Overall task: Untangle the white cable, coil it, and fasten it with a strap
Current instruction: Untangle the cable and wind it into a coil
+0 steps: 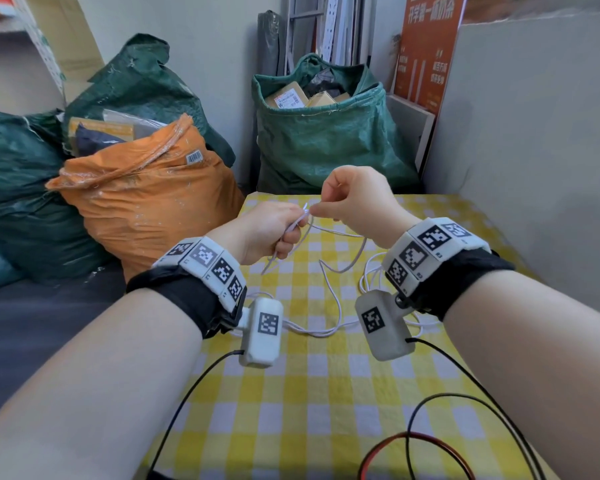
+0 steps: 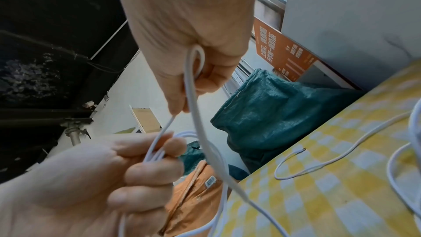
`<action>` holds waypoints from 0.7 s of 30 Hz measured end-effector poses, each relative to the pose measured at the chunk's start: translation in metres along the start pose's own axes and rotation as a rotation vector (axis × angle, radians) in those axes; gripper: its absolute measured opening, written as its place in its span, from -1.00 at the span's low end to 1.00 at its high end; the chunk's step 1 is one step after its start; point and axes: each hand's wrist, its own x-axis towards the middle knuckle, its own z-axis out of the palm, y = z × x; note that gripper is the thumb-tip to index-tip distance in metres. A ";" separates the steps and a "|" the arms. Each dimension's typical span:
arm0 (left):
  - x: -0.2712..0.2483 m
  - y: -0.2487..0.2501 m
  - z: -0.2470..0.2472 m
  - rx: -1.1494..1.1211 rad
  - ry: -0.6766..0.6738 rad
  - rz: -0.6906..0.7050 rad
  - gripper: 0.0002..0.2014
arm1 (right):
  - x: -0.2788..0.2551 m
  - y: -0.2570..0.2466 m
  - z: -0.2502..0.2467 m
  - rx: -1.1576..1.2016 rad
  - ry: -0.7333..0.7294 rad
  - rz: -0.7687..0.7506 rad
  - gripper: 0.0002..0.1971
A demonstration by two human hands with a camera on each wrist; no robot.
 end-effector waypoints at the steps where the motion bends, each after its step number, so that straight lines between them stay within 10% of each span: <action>1: -0.001 -0.001 -0.002 -0.023 -0.030 -0.023 -0.66 | 0.001 0.003 -0.002 -0.031 0.043 -0.004 -0.70; 12: -0.004 -0.010 -0.012 -0.660 -0.155 -0.100 -0.57 | -0.004 0.028 0.003 -0.584 0.128 0.087 -0.81; 17: -0.002 -0.021 -0.006 -0.873 -0.197 -0.123 -0.50 | -0.007 0.031 0.013 0.000 -0.060 0.336 -0.41; 21: 0.003 -0.036 -0.003 -0.989 -0.183 -0.142 -0.49 | -0.020 0.032 0.024 0.375 -0.305 0.471 -0.58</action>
